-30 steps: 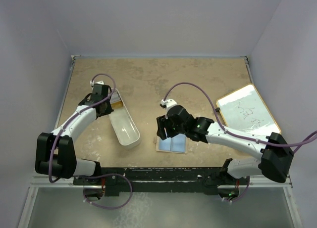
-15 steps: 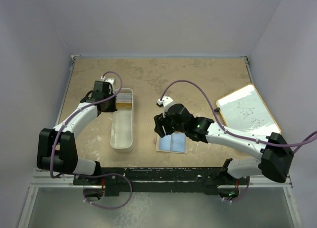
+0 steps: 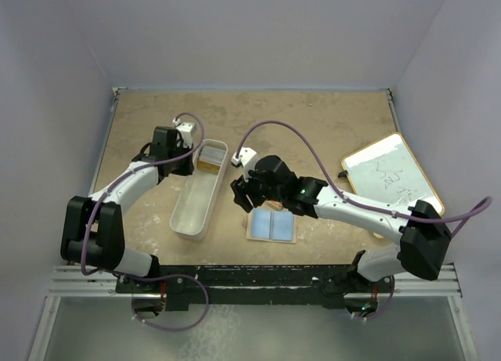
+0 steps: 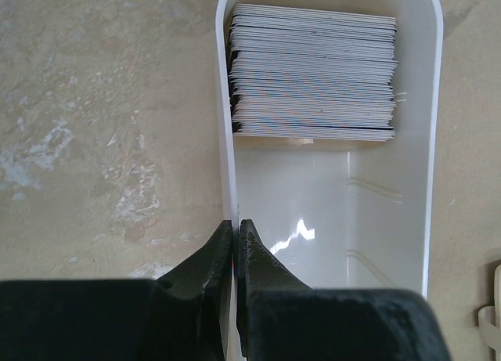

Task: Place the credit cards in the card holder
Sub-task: Adjust the storage box at the center of the board, then pick up the credit card from the storage box.

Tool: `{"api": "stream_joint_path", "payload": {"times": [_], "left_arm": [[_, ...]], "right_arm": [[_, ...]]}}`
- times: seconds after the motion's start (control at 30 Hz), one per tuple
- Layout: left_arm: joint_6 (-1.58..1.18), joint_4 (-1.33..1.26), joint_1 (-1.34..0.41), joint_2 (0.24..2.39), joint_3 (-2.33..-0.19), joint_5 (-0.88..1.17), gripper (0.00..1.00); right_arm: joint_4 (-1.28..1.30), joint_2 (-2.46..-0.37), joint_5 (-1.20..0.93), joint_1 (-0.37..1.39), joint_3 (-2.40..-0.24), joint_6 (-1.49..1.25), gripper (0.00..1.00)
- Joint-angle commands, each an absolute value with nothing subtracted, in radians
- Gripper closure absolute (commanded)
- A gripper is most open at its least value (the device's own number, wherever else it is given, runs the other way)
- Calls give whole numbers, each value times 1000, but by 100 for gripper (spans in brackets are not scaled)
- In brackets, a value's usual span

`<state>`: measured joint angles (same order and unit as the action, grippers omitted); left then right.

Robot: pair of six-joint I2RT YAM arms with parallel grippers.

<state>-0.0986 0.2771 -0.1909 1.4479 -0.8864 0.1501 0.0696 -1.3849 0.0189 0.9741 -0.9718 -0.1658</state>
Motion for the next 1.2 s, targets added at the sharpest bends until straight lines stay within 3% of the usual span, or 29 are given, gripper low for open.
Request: {"api": "stream_joint_path", "payload": {"times": [0.0,0.4,0.43,0.5,0.73,0.87,1.0,1.17], "left_arm": [[-57,175,-240,1461,-938,234,100],[-123,23,-294,1541,-976,312,100],[-155,6,-294,1536,-975,298,97],[-219,-34,-290,1506,-965,249,76],[-503,-2,-216,1351,-972,-22,50],[-610,142,-169,1268,-976,-160,41],[-694,194,-114,1180,-897,-173,36],[-706,290,-62,1119,-828,-177,17]], "right_arm": [[70,-1433,-12,968,-1079,-100,37],[86,-1556,54,946,-1228,-1,37],[83,-1566,62,943,-1237,8,37],[89,-1585,79,937,-1259,25,37],[109,-1655,121,920,-1327,67,36],[141,-1732,144,919,-1395,112,36],[190,-1823,197,919,-1497,159,35],[233,-1921,224,918,-1594,201,34]]}}
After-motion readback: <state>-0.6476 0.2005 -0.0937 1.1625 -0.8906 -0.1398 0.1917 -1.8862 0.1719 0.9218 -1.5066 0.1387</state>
